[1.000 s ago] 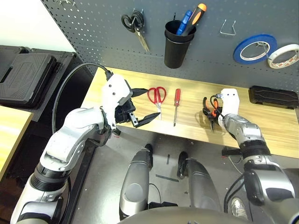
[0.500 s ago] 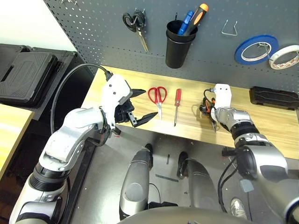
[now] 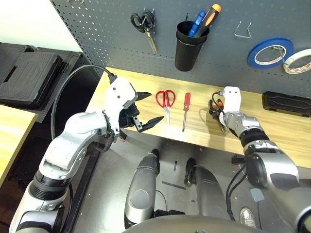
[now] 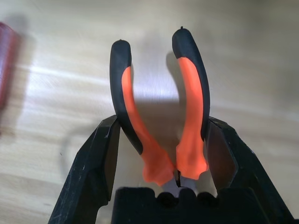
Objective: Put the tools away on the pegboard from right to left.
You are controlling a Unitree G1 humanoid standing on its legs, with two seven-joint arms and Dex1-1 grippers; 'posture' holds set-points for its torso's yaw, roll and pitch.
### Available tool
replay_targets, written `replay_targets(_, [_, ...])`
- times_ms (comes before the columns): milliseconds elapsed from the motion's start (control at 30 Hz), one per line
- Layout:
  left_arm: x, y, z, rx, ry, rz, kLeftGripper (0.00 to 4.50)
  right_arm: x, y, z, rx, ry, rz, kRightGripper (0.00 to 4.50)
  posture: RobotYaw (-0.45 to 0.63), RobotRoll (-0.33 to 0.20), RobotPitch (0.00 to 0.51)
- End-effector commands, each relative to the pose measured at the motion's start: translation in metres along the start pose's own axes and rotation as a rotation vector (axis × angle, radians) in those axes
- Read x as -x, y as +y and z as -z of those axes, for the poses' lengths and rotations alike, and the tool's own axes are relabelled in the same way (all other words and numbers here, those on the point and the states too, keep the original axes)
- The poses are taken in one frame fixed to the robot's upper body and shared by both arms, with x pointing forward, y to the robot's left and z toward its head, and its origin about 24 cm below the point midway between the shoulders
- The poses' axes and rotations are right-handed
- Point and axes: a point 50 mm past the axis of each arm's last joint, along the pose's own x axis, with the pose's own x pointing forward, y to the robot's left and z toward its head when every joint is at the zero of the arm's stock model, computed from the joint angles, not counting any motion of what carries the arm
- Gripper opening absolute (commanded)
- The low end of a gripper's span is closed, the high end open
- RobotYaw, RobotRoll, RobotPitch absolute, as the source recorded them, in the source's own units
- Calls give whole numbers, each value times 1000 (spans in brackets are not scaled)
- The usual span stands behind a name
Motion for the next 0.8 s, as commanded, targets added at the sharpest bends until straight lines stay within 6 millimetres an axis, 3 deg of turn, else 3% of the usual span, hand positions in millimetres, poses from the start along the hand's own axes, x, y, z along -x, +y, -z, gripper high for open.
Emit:
replay_targets(33, [4, -1, -12, -12, -85, 12, 4500, 14, -7, -7, 60, -185, -44, 3048, 376, 0, 272])
replay_targets(300, [9, 1, -41, -1, -241, 13, 4500, 37, -14, 0, 129, -335, -88, 3040, 366, 0, 269])
replay_targets(800, [10, 7, -67, -4, -374, 22, 4500, 75, -22, -29, 179, -878, -90, 3021, 314, 0, 256])
